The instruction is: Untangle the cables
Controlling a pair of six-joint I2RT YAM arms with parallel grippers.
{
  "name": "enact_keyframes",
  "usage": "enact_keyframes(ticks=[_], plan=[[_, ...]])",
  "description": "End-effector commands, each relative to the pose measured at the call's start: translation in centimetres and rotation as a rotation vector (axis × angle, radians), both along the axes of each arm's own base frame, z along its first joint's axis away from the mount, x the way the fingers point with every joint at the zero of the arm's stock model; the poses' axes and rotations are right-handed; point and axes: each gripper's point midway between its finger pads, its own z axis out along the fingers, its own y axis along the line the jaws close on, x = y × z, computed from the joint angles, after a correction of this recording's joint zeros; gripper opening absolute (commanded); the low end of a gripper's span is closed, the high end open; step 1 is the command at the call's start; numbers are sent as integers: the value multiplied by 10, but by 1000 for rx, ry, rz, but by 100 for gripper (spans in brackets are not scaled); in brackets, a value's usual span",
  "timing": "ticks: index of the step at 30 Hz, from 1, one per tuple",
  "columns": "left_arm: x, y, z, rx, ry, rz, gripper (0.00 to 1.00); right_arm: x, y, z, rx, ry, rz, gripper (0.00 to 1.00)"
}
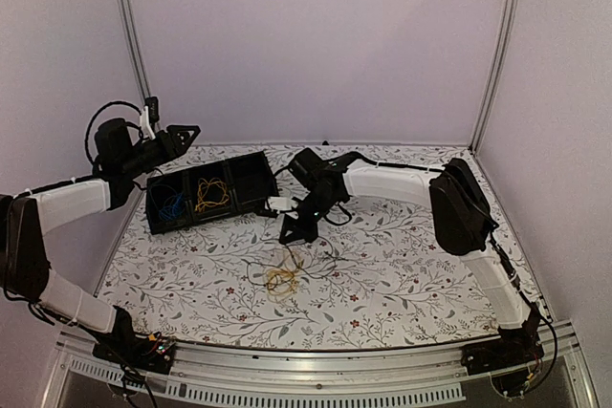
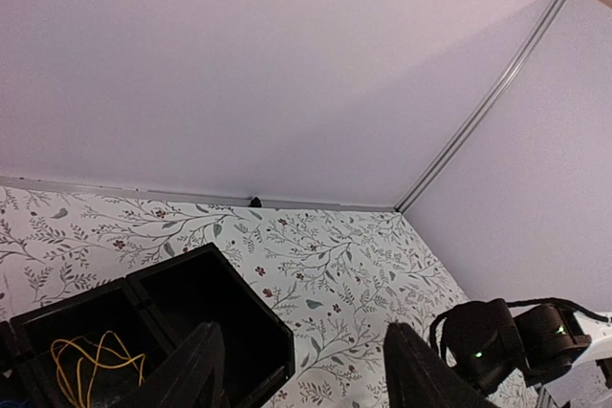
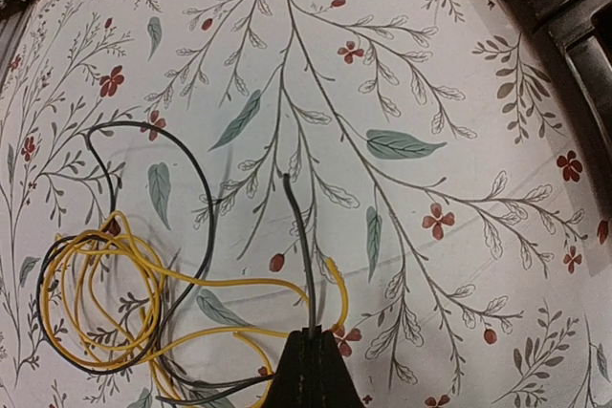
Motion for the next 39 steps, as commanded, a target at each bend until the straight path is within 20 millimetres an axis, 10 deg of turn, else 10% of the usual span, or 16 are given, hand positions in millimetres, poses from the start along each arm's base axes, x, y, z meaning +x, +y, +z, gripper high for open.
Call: enact_keyframes(ticks=[1, 6, 10, 17, 25, 32, 39], plan=[[0, -7, 12, -4, -23, -31, 57, -9, 5, 1, 19, 47, 14, 0], [-6, -30, 13, 40, -38, -76, 60, -12, -5, 43, 30, 12, 7, 0], [-22, -82, 13, 235, -118, -146, 64, -11, -18, 117, 122, -48, -26, 0], [-95, -129, 32, 216, -314, -139, 70, -4, -53, 221, 296, -85, -113, 0], [-142, -206, 17, 161, -556, -278, 77, -1, -64, 278, 407, -104, -157, 0], [-107, -263, -53, 164, -442, -321, 44, 1, -77, 349, 520, -233, -182, 0], [-90, -279, -138, 135, -188, -340, 14, -6, -146, 496, 737, -585, -287, 0]])
